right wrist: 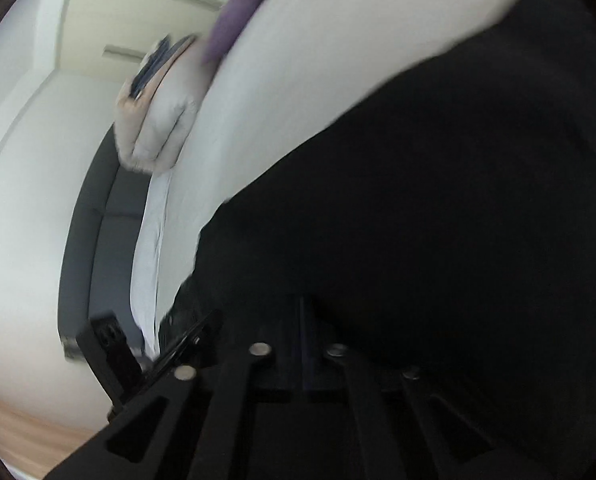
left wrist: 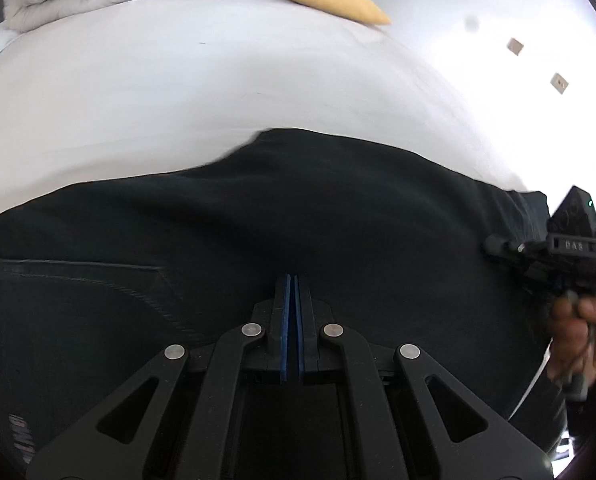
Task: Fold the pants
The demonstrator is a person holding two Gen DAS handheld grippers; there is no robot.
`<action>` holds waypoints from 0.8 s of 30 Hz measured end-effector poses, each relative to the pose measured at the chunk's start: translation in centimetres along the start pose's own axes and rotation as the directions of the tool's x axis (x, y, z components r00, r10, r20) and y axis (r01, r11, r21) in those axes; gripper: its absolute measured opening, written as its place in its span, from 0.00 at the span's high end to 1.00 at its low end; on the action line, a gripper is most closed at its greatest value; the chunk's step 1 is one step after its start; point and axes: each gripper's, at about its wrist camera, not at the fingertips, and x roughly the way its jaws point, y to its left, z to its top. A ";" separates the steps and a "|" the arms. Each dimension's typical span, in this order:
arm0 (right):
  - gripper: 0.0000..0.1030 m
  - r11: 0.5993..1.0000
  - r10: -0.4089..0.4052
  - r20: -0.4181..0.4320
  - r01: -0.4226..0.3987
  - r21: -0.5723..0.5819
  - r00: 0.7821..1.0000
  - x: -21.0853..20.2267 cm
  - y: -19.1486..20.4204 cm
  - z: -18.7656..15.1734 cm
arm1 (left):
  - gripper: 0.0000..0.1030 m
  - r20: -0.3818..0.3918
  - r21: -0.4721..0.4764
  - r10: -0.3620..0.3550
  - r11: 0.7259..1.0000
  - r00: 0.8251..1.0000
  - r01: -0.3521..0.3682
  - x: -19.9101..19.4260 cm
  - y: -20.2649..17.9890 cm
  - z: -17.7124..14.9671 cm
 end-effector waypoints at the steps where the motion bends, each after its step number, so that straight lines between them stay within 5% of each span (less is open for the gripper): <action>1: 1.00 1.000 -0.018 0.056 0.017 0.019 0.998 -1.5 -1.2 0.9 | 0.98 0.006 0.002 0.005 1.000 1.000 -0.005 -0.2 0.7 0.0; 6: 1.00 0.988 -0.107 0.306 0.068 0.136 0.946 -10.4 -7.3 5.7 | 0.98 0.039 -0.037 0.004 0.999 0.999 -0.002 -1.4 4.1 -0.7; 9: 1.00 0.977 -0.166 0.445 0.086 0.194 0.880 -15.9 -10.5 7.4 | 0.98 0.065 -0.077 -0.013 0.997 0.998 0.018 -3.1 6.8 -2.1; 13: 0.99 0.937 -0.325 0.521 0.196 0.288 0.789 -21.5 -12.0 7.5 | 0.98 0.104 -0.134 0.094 0.988 0.990 -0.080 -6.7 10.9 -3.6; 14: 0.97 0.938 -0.315 0.535 0.173 0.300 0.784 -22.4 -12.3 6.9 | 0.98 0.114 -0.162 0.128 0.981 0.985 -0.108 -7.8 11.9 -3.9; 17: 0.97 0.966 -0.237 0.523 0.142 0.216 0.819 -21.8 -10.7 5.3 | 0.98 0.128 -0.168 0.133 0.980 0.983 -0.110 -9.3 12.0 -3.7; 18: 0.97 0.978 -0.195 0.494 0.131 0.163 0.847 -20.0 -9.3 4.7 | 0.98 0.133 -0.147 0.119 0.984 0.984 -0.100 -9.3 10.9 -3.2; 21: 0.97 0.999 -0.033 0.309 0.037 -0.006 0.950 -11.7 -3.9 3.5 | 0.98 0.147 -0.050 0.028 0.999 0.989 -0.021 -8.2 6.0 -1.1; 24: 0.97 0.993 0.039 0.125 -0.024 -0.116 0.991 -3.1 2.0 3.1 | 0.98 0.118 0.032 -0.080 0.997 0.990 0.077 -5.3 0.7 1.3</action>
